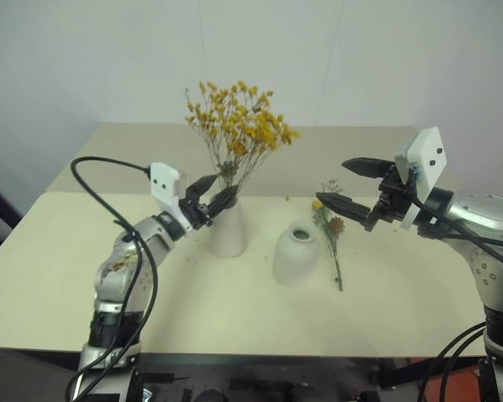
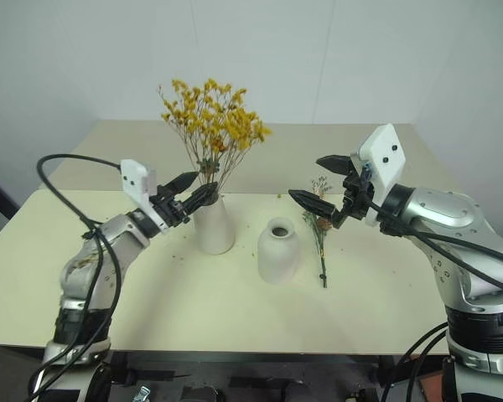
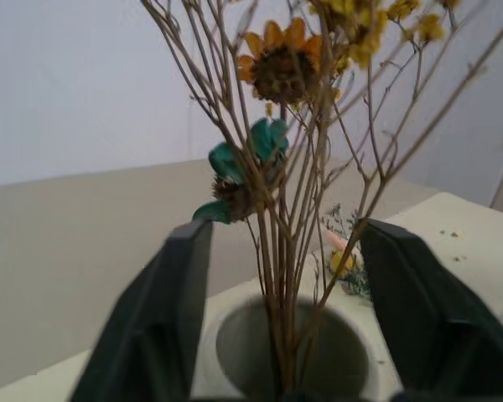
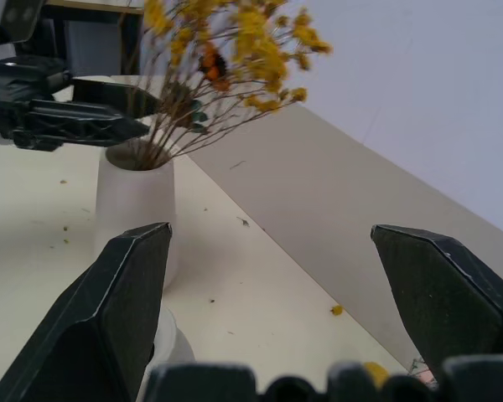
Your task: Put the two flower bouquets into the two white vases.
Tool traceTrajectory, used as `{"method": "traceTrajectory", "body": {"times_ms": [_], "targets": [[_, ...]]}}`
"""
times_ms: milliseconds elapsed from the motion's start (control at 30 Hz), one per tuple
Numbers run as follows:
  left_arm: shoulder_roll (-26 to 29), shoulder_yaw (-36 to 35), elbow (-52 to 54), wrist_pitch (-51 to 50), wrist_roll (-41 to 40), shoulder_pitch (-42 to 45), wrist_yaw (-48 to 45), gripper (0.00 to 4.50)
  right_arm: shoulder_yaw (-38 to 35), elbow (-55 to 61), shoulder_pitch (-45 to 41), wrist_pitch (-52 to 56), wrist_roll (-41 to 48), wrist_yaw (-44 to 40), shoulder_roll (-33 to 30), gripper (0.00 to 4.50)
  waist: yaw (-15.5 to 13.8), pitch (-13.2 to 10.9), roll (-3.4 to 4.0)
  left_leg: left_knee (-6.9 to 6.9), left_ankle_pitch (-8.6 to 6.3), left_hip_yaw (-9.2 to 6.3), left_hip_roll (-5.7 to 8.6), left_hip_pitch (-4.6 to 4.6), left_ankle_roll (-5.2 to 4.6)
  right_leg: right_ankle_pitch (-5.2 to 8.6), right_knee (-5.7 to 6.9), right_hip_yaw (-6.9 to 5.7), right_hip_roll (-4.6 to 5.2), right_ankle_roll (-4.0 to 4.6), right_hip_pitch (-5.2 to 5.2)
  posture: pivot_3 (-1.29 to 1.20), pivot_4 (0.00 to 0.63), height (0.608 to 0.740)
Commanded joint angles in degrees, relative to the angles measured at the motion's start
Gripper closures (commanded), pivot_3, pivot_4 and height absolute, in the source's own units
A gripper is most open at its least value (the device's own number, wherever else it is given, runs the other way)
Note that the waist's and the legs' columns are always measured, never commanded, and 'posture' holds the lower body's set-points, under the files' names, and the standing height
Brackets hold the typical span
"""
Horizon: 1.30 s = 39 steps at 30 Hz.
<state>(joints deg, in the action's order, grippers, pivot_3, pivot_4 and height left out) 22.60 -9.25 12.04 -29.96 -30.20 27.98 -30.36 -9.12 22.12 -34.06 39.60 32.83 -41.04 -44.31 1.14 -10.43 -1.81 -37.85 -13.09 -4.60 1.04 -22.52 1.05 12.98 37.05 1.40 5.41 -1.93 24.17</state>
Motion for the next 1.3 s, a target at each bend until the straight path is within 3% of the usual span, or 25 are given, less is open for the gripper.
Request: {"method": "traceTrajectory", "body": {"times_ms": [33,267,367,600,733,900,1300], "targets": [[4.37,-3.89,7.13,-4.35,-3.99,-2.25,-0.57,0.02,-2.34,1.87,0.21,-0.59,0.55,0.10,-0.99,0.00,-0.08,0.00,0.00,0.00,0.00,0.00,0.00,0.01,0.00,0.00,0.00,0.00,0.00,0.00,-0.01,0.00,0.150,0.740],[20.37,-6.80,15.17,-9.20,-13.10,-9.11,-16.49,0.02,-3.94,0.78,3.19,0.64,0.96,-0.39,-2.55,0.00,-0.22,-0.01,0.02,0.00,-0.02,0.02,-0.02,0.06,-0.03,0.02,0.00,0.01,-0.03,0.00,-0.05,0.00,0.150,0.740],[23.67,-5.02,16.96,-9.21,-15.09,-8.51,-21.10,0.02,-3.89,-0.97,4.43,3.06,1.08,-0.73,-4.23,0.00,-0.45,-0.01,0.03,0.01,-0.02,0.02,-0.03,0.08,-0.04,0.02,-0.02,-0.02,-0.02,0.01,-0.12,0.00,0.150,0.740],[18.89,5.37,16.86,-22.59,-16.38,7.00,-8.52,0.02,0.64,-4.76,0.17,19.53,-0.78,7.71,-5.11,0.00,-0.35,-0.02,-0.02,0.00,-0.02,0.02,-0.02,0.14,-0.04,-0.01,-0.03,-0.04,-0.02,-0.02,-0.23,0.00,0.150,0.740],[16.82,9.20,14.80,-29.53,-17.50,15.23,-6.33,0.02,4.05,-6.44,-5.57,32.76,-0.40,10.80,-5.41,0.00,0.66,-0.02,-0.01,0.00,-0.04,0.03,-0.02,0.10,-0.07,-0.01,0.00,0.05,-0.08,-0.01,-0.11,0.00,0.150,0.740],[12.50,10.00,9.00,-38.74,-20.03,23.65,-3.01,0.02,7.30,-10.25,-10.26,42.44,-1.30,13.11,-3.73,0.00,0.96,-0.02,-0.01,0.00,-0.06,0.02,-0.02,0.09,-0.11,0.02,-0.01,0.04,-0.08,0.00,-0.12,0.00,0.150,0.740],[11.44,14.97,5.83,-43.83,-19.31,30.00,-6.37,0.02,16.25,-14.09,-14.01,47.24,-3.08,13.91,1.56,0.00,1.31,-0.02,-0.01,0.01,-0.07,0.02,-0.01,0.03,-0.12,0.03,-0.01,0.07,-0.08,-0.01,-0.02,0.00,0.150,0.740]]}}
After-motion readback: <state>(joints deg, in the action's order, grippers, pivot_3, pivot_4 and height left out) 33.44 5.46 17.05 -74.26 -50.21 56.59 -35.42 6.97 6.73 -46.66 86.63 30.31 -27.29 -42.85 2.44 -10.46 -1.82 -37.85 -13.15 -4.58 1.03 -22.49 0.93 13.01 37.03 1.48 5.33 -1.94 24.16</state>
